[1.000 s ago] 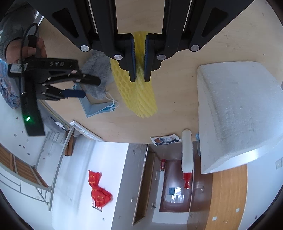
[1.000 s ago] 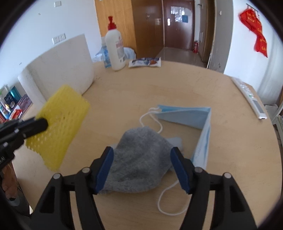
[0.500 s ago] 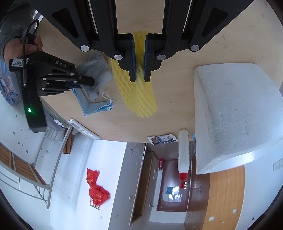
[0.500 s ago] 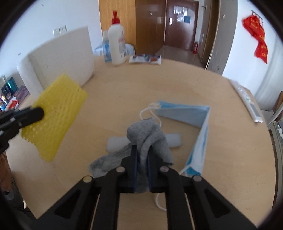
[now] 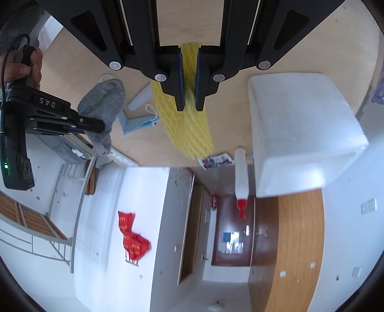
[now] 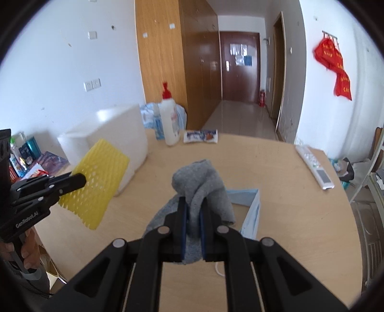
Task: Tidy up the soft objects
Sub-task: 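Lift the net sleeve and grey cloth and carry both over the foam box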
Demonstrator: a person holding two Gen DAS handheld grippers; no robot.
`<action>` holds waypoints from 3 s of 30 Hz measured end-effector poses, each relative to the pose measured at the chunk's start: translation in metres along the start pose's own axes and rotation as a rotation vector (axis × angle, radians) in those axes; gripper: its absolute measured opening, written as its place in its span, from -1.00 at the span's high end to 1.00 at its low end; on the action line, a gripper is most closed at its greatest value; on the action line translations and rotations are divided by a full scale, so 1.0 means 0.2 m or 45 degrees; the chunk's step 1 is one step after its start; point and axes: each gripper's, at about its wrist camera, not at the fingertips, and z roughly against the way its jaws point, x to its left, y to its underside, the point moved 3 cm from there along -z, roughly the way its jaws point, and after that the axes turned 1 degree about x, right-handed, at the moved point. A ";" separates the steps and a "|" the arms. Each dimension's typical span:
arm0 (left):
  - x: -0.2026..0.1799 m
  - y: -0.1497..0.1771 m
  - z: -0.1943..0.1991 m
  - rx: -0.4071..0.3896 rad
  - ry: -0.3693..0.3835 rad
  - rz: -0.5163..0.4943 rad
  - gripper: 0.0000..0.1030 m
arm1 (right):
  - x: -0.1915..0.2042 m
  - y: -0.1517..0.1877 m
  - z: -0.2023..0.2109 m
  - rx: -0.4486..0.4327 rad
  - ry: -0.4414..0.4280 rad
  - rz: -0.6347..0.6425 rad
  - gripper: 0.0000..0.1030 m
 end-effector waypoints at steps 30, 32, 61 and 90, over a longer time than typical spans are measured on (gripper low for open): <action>0.04 -0.05 0.57 -0.260 -0.260 -0.012 0.83 | 0.33 -0.12 0.33 -0.274 -0.200 0.139 0.77; 0.08 -0.03 0.61 -0.267 -0.296 0.005 0.83 | 0.39 -0.13 0.30 -0.270 -0.239 0.164 0.77; 0.33 0.00 0.76 -0.277 -0.462 0.090 0.83 | 0.76 -0.25 0.13 -0.221 -0.440 0.318 0.76; 0.61 -0.35 0.48 -0.280 -0.450 0.092 0.83 | 0.79 -0.62 -0.17 -0.206 -0.338 0.366 0.76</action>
